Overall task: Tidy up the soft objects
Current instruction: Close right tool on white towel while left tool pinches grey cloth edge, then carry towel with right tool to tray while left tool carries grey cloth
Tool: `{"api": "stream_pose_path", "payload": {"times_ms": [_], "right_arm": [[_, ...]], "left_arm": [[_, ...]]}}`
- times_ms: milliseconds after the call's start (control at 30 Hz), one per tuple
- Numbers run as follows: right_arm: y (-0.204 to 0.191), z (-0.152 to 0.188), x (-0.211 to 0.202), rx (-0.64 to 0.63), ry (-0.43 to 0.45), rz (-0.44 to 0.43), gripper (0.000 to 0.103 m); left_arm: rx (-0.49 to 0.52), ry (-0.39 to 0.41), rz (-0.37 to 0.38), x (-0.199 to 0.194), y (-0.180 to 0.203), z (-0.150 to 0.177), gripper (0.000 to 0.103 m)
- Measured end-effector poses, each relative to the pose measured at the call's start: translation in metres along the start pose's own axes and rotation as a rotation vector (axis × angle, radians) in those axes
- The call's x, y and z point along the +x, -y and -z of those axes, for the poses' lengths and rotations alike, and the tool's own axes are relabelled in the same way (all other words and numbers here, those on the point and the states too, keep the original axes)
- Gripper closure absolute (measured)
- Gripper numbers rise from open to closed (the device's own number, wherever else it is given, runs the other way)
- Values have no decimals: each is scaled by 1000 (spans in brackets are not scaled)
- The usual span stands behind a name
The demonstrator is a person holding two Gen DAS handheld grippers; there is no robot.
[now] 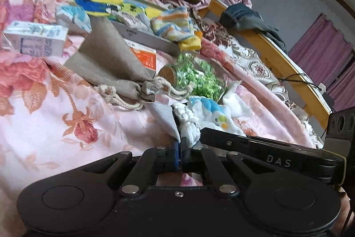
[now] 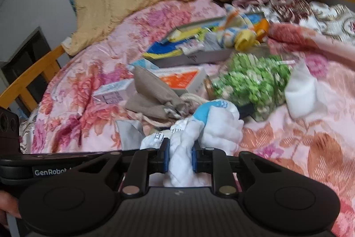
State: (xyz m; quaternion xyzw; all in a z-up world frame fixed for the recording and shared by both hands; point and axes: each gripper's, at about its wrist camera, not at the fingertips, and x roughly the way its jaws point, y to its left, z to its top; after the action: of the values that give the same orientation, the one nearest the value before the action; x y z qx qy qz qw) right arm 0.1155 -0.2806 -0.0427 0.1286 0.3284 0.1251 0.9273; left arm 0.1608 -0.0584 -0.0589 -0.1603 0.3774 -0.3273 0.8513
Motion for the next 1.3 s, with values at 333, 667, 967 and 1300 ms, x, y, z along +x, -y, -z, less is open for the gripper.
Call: {"api": "stream_pose_path", "payload": {"times_ms": [333, 667, 967, 1300], "right_arm": [[-17, -1, -29, -88, 186, -34, 83], [-4, -5, -51, -34, 324, 6, 82], [-13, -5, -53, -81, 343, -1, 82], [-25, -31, -43, -162, 384, -8, 82]], "left_arm": [[-61, 79, -1, -31, 14, -6, 103], [-76, 169, -4, -62, 24, -32, 103], [-82, 204, -7, -74, 28, -41, 103], [-7, 216, -47, -71, 40, -55, 103]]}}
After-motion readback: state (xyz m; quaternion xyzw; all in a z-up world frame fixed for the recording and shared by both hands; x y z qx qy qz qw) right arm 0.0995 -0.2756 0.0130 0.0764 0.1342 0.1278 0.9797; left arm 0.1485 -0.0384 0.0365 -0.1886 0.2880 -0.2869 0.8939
